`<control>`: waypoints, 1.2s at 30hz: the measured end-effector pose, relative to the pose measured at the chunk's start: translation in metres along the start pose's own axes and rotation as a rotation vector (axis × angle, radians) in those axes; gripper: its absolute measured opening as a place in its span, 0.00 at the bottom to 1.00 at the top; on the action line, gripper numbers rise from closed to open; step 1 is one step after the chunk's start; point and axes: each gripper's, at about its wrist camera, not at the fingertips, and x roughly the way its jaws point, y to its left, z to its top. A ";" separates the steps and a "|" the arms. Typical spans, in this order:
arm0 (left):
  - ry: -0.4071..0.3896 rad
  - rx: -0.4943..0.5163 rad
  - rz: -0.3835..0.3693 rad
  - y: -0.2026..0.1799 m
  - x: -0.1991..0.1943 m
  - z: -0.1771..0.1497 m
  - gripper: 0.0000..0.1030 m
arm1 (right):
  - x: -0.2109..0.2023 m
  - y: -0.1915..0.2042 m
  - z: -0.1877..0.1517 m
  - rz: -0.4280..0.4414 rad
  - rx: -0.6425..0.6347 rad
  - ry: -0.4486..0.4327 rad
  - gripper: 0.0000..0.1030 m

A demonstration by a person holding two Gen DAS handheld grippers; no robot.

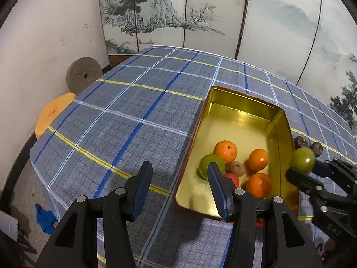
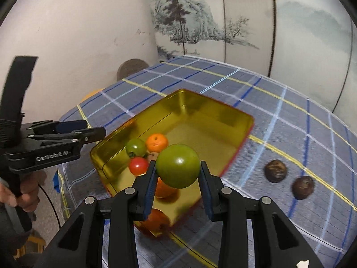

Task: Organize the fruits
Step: 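Carry the round green fruit into the tray and open the right gripper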

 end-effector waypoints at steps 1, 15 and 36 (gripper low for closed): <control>0.003 -0.003 0.001 0.002 0.000 -0.001 0.51 | 0.004 0.002 0.001 0.003 -0.002 0.006 0.32; 0.024 -0.028 0.019 0.021 0.007 -0.005 0.51 | 0.048 0.013 0.003 -0.009 -0.020 0.068 0.33; 0.028 -0.010 -0.002 0.018 0.006 -0.007 0.51 | 0.054 0.022 0.004 -0.019 -0.045 0.075 0.34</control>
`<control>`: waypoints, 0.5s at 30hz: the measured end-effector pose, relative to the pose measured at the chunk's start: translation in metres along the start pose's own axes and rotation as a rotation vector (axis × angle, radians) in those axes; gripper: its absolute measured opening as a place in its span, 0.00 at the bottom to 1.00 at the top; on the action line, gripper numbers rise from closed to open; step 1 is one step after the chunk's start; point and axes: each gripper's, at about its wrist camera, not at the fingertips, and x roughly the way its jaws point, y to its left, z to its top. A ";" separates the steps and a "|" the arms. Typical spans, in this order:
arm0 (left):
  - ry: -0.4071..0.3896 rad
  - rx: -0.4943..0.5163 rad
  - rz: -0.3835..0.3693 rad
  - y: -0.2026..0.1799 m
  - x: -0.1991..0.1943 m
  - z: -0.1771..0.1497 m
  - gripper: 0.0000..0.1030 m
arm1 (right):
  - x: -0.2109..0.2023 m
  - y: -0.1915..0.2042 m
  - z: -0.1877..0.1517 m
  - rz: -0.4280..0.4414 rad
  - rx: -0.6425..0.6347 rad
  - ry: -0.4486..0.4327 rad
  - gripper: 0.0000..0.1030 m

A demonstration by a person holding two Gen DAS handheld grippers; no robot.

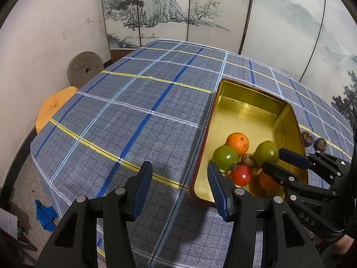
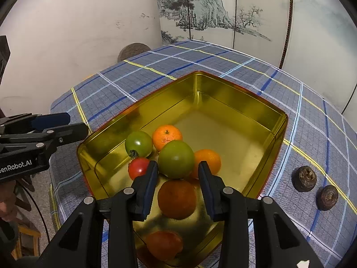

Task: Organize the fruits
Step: 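Carry the round green fruit into the tray and open the right gripper, then grasp a dark brown passion fruit on the tablecloth with the right gripper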

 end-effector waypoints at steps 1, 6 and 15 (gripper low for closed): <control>0.000 0.000 0.000 0.000 0.000 0.000 0.51 | -0.001 0.000 0.000 0.001 0.003 -0.001 0.35; -0.002 0.005 0.001 -0.002 -0.002 0.000 0.51 | -0.007 -0.001 0.001 0.011 0.007 -0.015 0.41; -0.008 0.016 -0.011 -0.012 -0.006 0.002 0.51 | -0.035 -0.014 -0.005 -0.004 0.043 -0.071 0.43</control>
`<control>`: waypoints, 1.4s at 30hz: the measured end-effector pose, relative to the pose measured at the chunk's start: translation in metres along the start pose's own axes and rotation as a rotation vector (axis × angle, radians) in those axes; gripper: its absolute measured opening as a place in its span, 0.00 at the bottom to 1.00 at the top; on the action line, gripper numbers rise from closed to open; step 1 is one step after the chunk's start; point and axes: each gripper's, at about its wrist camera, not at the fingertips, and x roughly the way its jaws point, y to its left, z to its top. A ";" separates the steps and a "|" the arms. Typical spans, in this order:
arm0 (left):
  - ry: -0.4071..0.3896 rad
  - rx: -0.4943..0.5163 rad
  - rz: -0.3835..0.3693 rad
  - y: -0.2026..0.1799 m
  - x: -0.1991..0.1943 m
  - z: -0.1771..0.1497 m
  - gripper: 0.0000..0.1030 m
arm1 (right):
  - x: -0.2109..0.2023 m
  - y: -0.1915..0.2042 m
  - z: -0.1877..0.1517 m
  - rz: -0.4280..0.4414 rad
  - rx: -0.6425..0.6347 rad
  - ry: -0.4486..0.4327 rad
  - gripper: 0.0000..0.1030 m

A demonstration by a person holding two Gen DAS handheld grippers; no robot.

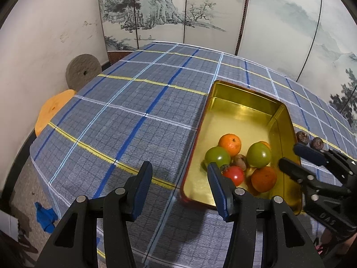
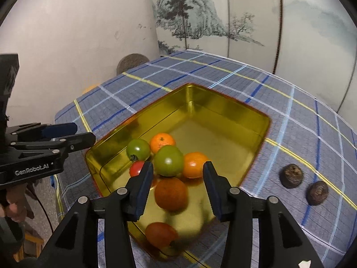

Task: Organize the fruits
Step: 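Grasp a dark brown passion fruit on the tablecloth with the right gripper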

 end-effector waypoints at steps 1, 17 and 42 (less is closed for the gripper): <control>0.000 0.002 -0.004 -0.002 0.000 0.001 0.51 | -0.004 -0.004 -0.001 -0.007 0.006 -0.007 0.43; 0.008 0.127 -0.103 -0.073 0.003 0.004 0.51 | -0.048 -0.138 -0.055 -0.288 0.224 0.004 0.44; 0.028 0.266 -0.208 -0.180 0.025 0.024 0.51 | 0.005 -0.182 -0.053 -0.324 0.218 0.075 0.34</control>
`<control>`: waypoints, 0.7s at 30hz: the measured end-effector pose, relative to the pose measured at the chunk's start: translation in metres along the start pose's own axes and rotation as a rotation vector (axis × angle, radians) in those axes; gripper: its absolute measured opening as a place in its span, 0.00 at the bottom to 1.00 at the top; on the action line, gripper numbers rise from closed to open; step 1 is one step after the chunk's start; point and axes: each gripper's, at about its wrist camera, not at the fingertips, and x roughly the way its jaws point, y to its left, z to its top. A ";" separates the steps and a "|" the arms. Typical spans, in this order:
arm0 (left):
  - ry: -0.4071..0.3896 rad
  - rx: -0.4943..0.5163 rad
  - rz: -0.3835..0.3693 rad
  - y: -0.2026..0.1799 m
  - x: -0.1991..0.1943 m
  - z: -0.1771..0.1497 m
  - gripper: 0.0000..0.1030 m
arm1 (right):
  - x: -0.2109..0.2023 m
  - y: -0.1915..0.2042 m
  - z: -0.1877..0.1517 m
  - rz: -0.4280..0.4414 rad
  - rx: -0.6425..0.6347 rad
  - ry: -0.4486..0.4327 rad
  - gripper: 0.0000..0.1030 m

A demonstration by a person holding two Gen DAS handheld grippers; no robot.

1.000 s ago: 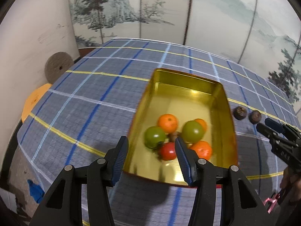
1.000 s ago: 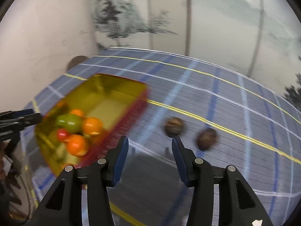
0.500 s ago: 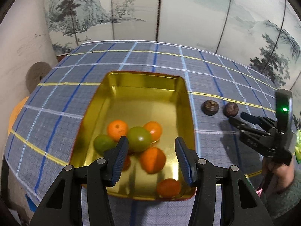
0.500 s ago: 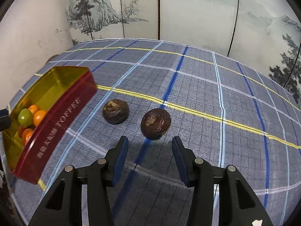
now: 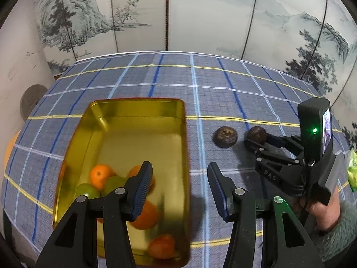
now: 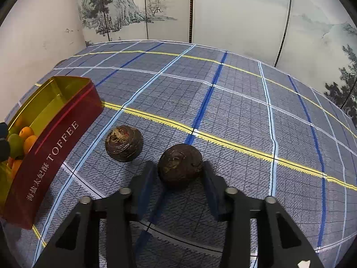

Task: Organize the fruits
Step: 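Grasp a dark brown passion fruit on the tablecloth with the right gripper, then grasp the other brown passion fruit with the left gripper while the right gripper holds its fruit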

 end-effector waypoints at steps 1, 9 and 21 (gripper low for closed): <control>-0.001 0.006 -0.003 -0.004 0.001 0.001 0.51 | 0.000 0.000 0.000 0.000 -0.004 0.000 0.34; 0.007 0.042 -0.049 -0.036 0.012 0.007 0.51 | -0.011 -0.023 -0.013 -0.026 0.043 -0.001 0.33; 0.064 0.044 -0.094 -0.070 0.048 0.017 0.51 | -0.035 -0.104 -0.044 -0.130 0.173 0.004 0.33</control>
